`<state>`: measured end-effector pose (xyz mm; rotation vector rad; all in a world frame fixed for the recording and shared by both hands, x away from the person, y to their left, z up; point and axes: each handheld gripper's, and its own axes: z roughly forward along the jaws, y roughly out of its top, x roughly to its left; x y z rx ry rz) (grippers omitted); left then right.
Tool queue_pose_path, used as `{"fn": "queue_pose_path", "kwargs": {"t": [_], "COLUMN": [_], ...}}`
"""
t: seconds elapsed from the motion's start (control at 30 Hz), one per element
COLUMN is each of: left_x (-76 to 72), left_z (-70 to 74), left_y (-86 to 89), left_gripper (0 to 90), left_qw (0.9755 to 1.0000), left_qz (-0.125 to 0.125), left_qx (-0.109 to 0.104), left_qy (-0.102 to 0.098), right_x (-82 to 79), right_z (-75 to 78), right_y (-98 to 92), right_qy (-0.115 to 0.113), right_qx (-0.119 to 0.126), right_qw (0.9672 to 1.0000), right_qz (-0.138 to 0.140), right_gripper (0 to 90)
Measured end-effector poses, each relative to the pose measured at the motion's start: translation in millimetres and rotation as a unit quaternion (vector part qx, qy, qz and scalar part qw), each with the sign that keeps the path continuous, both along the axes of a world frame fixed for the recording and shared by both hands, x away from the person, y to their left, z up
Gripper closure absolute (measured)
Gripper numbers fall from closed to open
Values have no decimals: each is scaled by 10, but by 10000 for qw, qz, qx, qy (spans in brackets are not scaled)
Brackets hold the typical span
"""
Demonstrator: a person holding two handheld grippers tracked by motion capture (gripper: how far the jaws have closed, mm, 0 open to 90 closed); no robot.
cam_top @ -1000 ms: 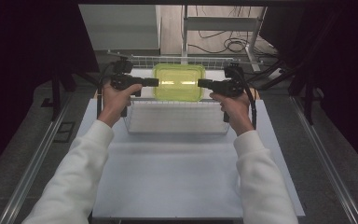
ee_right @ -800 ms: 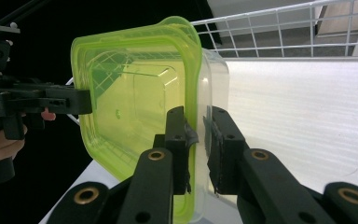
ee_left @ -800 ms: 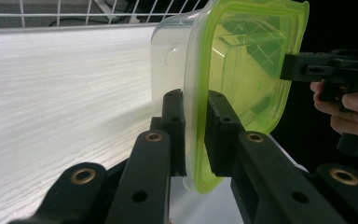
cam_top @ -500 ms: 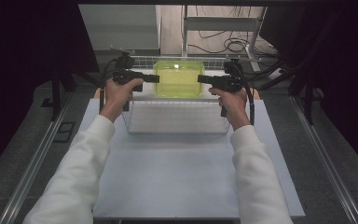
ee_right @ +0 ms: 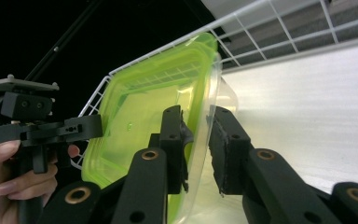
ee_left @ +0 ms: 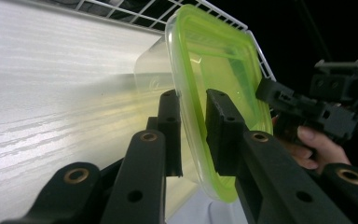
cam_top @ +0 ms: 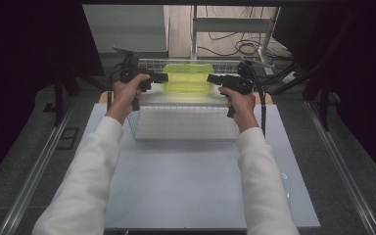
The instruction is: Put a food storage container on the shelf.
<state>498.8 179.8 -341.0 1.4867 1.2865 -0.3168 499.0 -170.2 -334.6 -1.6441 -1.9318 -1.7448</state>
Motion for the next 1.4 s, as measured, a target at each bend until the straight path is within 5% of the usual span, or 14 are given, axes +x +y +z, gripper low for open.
{"fn": "queue_pose_path", "kwargs": {"t": [0.33, 0.43, 0.57, 0.8, 0.9, 1.0, 1.13, 1.3, 1.4], "left_x": [61, 33, 0, -190, -339, -500, -705, -1037, -1212], "left_z": [-88, -68, -55, 106, 181, 227, 268, 254, 187], "left_y": [17, -13, -20, -20, -39, -20, 12, 77, 75], "left_gripper": [740, 689, 495, 336, 299, 294, 276, 267, 266], "left_qw": [9996, 9996, 9989, 9948, 9895, 9841, 9774, 9674, 9614], "left_qz": [97, 226, 231, 167, 229, 145, 77, -15, -109], "left_qx": [-260, 29, 46, 179, 569, 802, 1081, 1327, 1536], "left_qy": [54, -187, -408, -991, -1312, -1578, -1814, -2158, -2281], "right_x": [78, 81, 20, -142, -235, -327, -498, -754, -969], "right_z": [-102, -108, -86, 55, 138, 202, 265, 271, 257], "right_y": [-2, 4, 12, -75, -119, -173, -257, -406, -512], "right_qy": [176, 178, -14, -334, -523, -650, -891, -954, -1095], "right_qx": [356, 347, 368, 370, 179, -275, -963, -1377, -1783], "right_qw": [9991, 9991, 9984, 9973, 9977, 9974, 9913, 9856, 9775], "right_qz": [-138, -144, -424, -532, -389, -142, 119, 238, 252], "right_gripper": [695, 649, 478, 406, 399, 379, 335, 316, 308]}}
